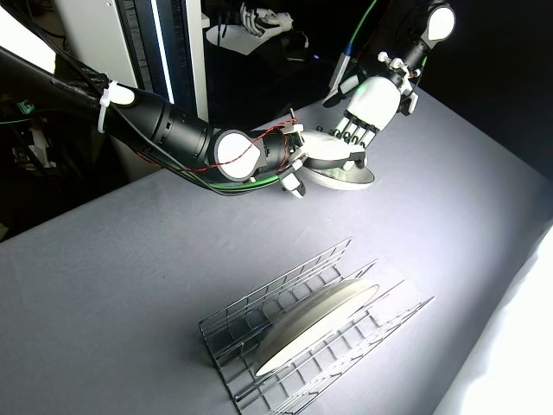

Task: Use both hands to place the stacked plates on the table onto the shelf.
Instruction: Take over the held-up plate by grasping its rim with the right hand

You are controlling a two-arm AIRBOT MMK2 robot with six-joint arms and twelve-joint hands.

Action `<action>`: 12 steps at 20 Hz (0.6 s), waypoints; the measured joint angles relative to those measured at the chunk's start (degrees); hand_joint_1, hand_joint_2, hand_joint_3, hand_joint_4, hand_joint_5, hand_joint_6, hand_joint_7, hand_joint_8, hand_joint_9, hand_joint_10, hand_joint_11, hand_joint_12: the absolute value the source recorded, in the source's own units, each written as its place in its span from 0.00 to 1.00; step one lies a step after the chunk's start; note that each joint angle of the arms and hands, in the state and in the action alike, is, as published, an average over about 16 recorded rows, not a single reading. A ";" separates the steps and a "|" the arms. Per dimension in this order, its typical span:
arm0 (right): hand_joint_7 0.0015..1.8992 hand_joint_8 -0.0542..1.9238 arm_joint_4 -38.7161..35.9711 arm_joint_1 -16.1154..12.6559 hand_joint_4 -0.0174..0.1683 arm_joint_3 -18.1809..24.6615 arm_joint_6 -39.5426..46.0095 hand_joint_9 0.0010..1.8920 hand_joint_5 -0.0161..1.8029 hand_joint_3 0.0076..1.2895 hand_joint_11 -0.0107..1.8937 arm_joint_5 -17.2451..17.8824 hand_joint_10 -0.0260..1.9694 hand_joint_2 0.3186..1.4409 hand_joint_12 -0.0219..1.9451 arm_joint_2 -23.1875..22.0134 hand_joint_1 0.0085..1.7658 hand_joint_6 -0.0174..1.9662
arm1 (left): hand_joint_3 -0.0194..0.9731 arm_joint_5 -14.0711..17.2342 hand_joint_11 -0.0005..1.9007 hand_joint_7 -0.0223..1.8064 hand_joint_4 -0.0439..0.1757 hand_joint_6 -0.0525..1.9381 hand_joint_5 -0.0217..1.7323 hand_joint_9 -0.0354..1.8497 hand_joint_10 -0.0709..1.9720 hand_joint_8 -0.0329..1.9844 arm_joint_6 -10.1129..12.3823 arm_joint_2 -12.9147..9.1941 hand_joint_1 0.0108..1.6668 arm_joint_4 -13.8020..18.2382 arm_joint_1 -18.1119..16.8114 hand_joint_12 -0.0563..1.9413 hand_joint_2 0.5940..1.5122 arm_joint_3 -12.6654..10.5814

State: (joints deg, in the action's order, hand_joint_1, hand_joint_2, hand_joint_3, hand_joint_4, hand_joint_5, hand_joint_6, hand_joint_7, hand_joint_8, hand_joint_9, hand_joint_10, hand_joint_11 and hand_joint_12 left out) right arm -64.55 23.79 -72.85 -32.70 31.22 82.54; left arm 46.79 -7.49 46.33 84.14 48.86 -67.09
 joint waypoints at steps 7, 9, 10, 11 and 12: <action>0.21 0.03 1.67 0.79 0.13 -0.01 -1.94 0.20 0.23 0.01 0.03 -0.51 0.03 0.62 0.59 0.53 0.68 0.02 | 0.03 0.04 0.02 0.06 0.15 0.01 0.03 0.07 0.03 0.01 0.00 0.00 0.01 -0.10 0.00 0.10 0.52 0.00; 0.26 0.03 2.41 0.95 0.12 0.00 -2.74 0.25 0.28 0.01 0.05 -0.44 0.04 0.63 0.61 0.60 0.68 0.02 | 0.03 0.04 0.02 0.06 0.15 0.01 0.03 0.07 0.03 0.01 0.00 0.00 0.01 -0.15 0.00 0.10 0.52 0.00; 0.28 0.03 2.83 1.02 0.12 0.00 -3.21 0.27 0.30 0.01 0.06 -0.36 0.04 0.63 0.62 0.64 0.69 0.03 | 0.03 0.04 0.02 0.06 0.15 0.01 0.03 0.07 0.03 0.01 0.01 0.00 0.01 -0.20 0.00 0.10 0.52 -0.01; 0.30 0.04 3.28 1.08 0.12 0.01 -3.70 0.29 0.32 0.01 0.08 -0.25 0.05 0.64 0.64 0.67 0.69 0.03 | 0.03 0.05 0.02 0.06 0.15 0.01 0.03 0.07 0.03 0.01 0.01 -0.01 0.01 -0.30 -0.01 0.10 0.52 -0.01; 0.32 0.05 3.76 1.12 0.11 0.03 -4.18 0.32 0.33 0.01 0.09 -0.09 0.05 0.64 0.65 0.70 0.69 0.04 | 0.03 0.07 0.02 0.06 0.15 0.01 0.03 0.07 0.03 0.01 0.01 -0.03 0.01 -0.43 -0.05 0.10 0.52 -0.01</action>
State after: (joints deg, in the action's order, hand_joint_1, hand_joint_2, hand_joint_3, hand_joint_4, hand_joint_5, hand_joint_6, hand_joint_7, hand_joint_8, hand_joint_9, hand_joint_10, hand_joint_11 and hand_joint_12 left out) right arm -60.80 24.91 -72.82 -36.88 31.13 83.24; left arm 46.86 -7.48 46.30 83.71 48.81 -67.10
